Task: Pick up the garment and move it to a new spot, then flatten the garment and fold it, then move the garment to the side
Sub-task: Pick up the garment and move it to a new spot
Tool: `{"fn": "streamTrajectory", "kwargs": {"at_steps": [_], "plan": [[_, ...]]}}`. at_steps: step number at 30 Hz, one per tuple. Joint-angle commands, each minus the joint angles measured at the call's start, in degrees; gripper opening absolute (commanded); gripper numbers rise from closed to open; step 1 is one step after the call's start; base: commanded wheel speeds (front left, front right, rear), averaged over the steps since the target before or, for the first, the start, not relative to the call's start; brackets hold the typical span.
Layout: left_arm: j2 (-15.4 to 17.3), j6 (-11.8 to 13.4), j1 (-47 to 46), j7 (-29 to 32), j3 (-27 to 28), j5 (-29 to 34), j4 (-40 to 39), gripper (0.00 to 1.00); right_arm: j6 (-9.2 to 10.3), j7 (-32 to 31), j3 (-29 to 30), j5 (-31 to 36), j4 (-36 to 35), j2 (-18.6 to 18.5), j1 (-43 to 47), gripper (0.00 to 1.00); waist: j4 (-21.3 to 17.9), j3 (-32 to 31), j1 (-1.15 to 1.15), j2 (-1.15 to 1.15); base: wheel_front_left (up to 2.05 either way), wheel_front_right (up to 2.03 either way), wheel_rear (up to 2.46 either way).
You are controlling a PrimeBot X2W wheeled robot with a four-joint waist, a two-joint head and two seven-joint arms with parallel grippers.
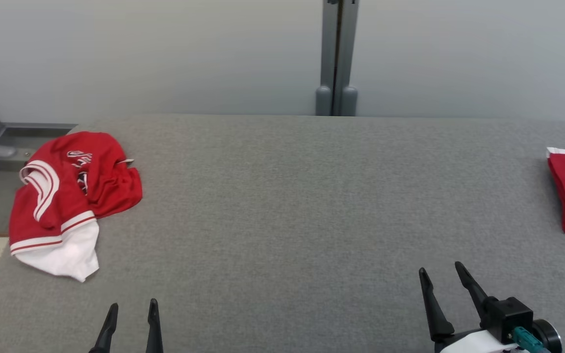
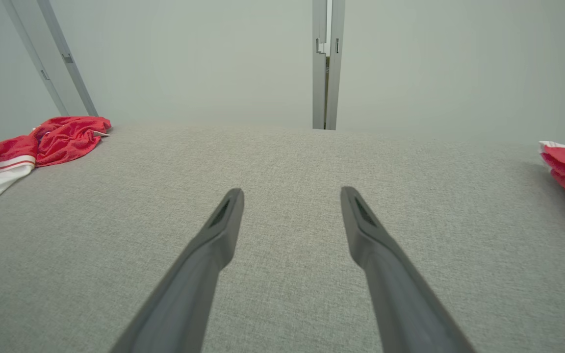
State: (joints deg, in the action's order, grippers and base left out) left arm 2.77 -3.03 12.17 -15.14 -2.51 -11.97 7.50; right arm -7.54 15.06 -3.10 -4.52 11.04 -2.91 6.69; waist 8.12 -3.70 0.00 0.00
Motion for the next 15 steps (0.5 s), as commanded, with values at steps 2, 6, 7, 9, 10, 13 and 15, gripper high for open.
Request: {"fn": "streamTrajectory", "kwargs": {"at_steps": [2, 6, 7, 9, 10, 13, 15], "plan": [[0.2, 0.0, 1.7, 0.0, 1.0, 0.4, -0.4, 1.00, 0.10, 0.2, -1.8, -1.0, 0.0, 0.0, -1.2, 1.00, 9.0, -1.0, 0.00, 0.00, 0.00, 0.00, 0.00], [0.2, -0.1, 3.2, 0.0, 2.4, 0.0, -0.8, 1.00, 0.10, 0.2, -4.5, -1.8, 0.5, 0.0, -2.5, 1.00, 12.1, -0.6, 0.00, 0.00, 0.00, 0.00, 0.00], [0.2, 0.0, 3.4, 0.0, 2.5, -0.2, -1.0, 1.00, 0.10, 0.2, -4.8, -1.7, 0.6, 0.0, -2.7, 1.00, 12.5, -0.4, 0.00, 0.00, 0.00, 0.00, 0.00], [0.2, 0.1, 3.3, 0.0, 2.5, -0.5, -1.3, 1.00, 0.10, 0.2, -5.0, -1.5, 0.6, -0.1, -3.3, 1.00, 12.9, 0.2, 0.00, 0.00, 0.00, 0.00, 0.00], [0.2, 0.5, 2.4, 0.0, 2.2, -1.0, -1.6, 1.00, 0.10, 0.2, -4.9, -1.1, 0.6, -0.1, -3.4, 1.00, 13.0, 1.5, 0.00, 0.00, 0.00, 0.00, 0.00], [0.2, 0.7, -1.3, 0.0, 1.8, -2.8, -2.0, 1.00, 0.10, 0.2, -4.4, 0.7, -0.1, -0.1, -4.9, 1.00, 12.2, 5.8, 0.00, 0.00, 0.00, 0.00, 0.00], [0.2, 0.1, -5.0, 0.0, 1.7, -4.2, -1.5, 1.00, 0.10, 0.2, -3.7, 2.4, -0.9, -0.3, -6.8, 1.00, 11.4, 10.5, 0.00, 0.00, 0.00, 0.00, 0.00]]}}
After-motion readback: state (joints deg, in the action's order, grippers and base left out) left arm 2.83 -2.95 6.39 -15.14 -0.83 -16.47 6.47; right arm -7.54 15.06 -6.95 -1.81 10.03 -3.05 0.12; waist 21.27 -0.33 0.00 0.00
